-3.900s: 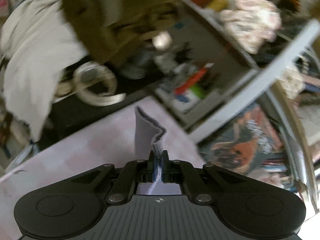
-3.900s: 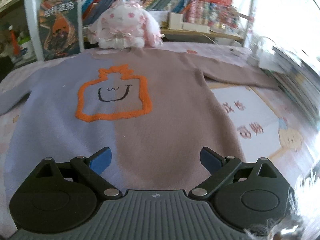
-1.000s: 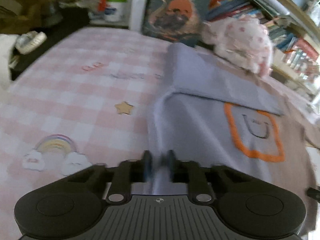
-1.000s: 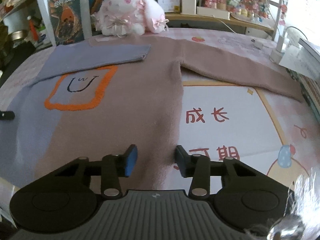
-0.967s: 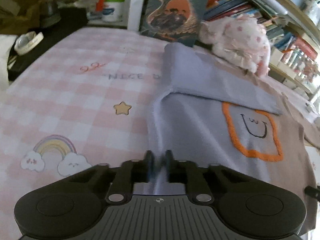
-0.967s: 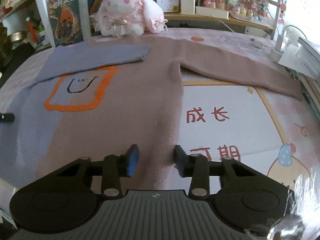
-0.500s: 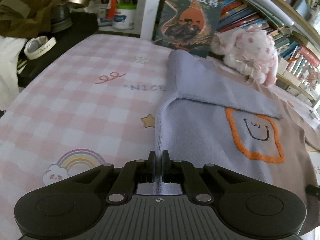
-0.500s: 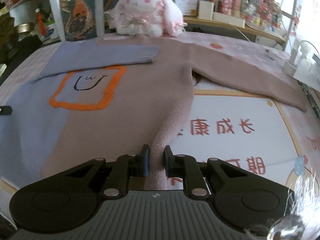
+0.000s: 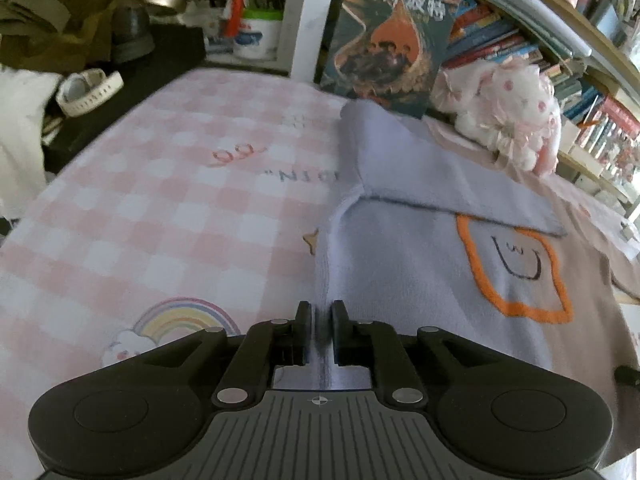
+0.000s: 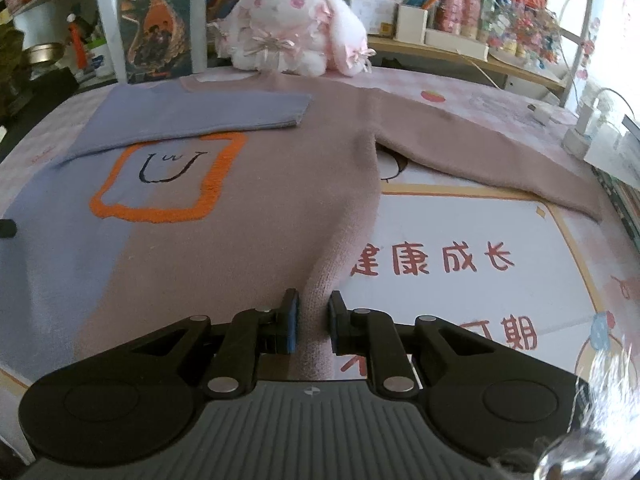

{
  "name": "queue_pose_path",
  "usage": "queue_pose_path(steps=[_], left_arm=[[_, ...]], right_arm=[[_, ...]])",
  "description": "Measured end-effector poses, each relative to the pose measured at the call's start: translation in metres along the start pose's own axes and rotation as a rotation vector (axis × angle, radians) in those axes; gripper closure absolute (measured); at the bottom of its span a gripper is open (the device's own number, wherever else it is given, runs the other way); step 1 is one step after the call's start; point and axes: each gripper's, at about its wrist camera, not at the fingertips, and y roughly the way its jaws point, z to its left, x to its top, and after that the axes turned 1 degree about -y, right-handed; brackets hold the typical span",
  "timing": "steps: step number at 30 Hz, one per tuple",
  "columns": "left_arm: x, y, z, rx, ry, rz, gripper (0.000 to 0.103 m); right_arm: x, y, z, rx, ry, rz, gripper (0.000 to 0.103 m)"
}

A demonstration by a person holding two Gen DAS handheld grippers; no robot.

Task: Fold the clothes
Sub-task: 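Open the left gripper and release the folded lavender sleeve, then move the right gripper over the tan sleeve cuff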

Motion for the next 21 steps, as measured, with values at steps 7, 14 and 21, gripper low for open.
queue_pose_path(steps=[7,14,21], left_arm=[[0.008,-0.033,-0.007,0.032,0.049,-0.132,0.035],[0.004,-0.041,-0.024,0.022,0.129,-0.138,0.021],[-0.024,-0.043,-0.033,0.002,0.186,-0.079,0.017]], right_arm=[[0.001,-0.020,-0.010,-0.015,0.128,-0.053,0.053],[-0.008,-0.040,0.004,-0.062,0.174,-0.095,0.021],[-0.027,-0.051,0.019,-0.116,0.170,-0.065,0.016]])
